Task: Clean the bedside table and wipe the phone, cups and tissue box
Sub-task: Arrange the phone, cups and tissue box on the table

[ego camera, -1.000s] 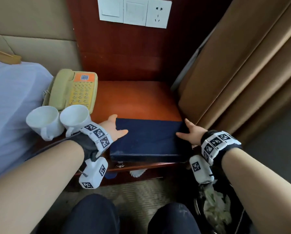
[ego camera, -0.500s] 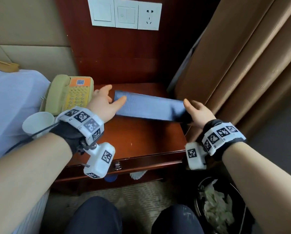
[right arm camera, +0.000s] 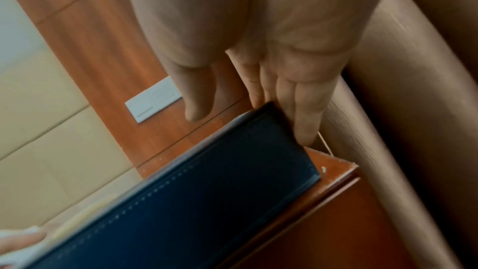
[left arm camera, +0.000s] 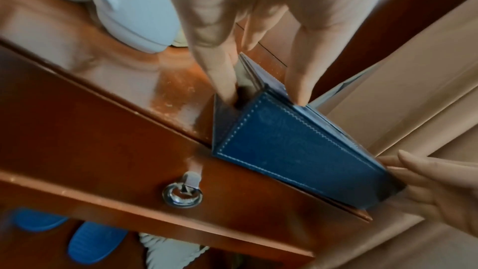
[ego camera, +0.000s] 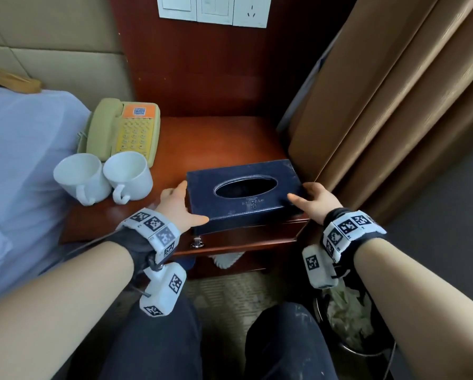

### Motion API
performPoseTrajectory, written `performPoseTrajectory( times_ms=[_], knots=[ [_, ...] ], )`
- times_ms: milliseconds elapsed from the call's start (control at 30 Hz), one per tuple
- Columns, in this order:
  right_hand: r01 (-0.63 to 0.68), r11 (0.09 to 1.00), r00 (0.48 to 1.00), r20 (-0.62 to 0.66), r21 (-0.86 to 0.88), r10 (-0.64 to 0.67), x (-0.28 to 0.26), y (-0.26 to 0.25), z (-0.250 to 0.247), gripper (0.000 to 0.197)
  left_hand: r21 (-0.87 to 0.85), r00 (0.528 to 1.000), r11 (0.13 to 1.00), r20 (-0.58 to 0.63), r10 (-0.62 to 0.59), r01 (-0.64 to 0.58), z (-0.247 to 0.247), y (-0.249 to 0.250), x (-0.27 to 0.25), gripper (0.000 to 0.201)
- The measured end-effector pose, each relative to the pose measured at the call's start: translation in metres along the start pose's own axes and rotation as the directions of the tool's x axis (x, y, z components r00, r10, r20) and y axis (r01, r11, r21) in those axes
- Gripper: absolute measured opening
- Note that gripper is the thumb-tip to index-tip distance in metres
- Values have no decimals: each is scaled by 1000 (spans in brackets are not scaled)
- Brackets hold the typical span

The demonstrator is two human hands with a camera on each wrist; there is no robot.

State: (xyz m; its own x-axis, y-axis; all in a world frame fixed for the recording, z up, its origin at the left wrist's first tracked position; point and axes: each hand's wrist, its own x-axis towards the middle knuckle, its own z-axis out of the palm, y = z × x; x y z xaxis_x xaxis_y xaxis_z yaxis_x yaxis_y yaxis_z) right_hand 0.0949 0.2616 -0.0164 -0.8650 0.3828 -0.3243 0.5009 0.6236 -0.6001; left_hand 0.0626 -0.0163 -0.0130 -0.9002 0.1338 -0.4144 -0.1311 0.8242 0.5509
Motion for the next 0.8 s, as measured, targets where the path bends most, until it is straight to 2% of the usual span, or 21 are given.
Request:
performPoseTrajectory(
  times_ms=[100,167,300,467,567,633,733,800],
  knots=[
    [71,992,995,75,-102,-63,-4,1,0,87,44,997,998,58,43,-46,1,10,-2,86],
    [103,977,991,99,-186,-86,-3,0,-1,95,111,997,993,61,40,-46,3,16,-2,90],
    [101,946,993,85,-309,-78,0,-4,-1,91,212,998,977,65,-26,12,3,20,5,99],
    [93,930,995,74,-357,-71,12,-11,0,83,308,999,951,38,14,-25,-5,17,14,108],
    [-15,961,995,-97,-275,-12,24,-19,1,67,339,999,939,21,48,-52,-12,20,24,107],
    [-90,991,982,-178,-103,71,31,-31,4,53,340,999,939,16,50,-53,-17,24,33,102],
    [-101,992,988,-108,70,108,42,-42,17,53,335,999,941,4,49,-48,-23,27,45,94],
    [-69,982,996,-46,177,79,45,-47,26,64,332,997,943,-62,35,-12,-26,26,48,90]
  ],
)
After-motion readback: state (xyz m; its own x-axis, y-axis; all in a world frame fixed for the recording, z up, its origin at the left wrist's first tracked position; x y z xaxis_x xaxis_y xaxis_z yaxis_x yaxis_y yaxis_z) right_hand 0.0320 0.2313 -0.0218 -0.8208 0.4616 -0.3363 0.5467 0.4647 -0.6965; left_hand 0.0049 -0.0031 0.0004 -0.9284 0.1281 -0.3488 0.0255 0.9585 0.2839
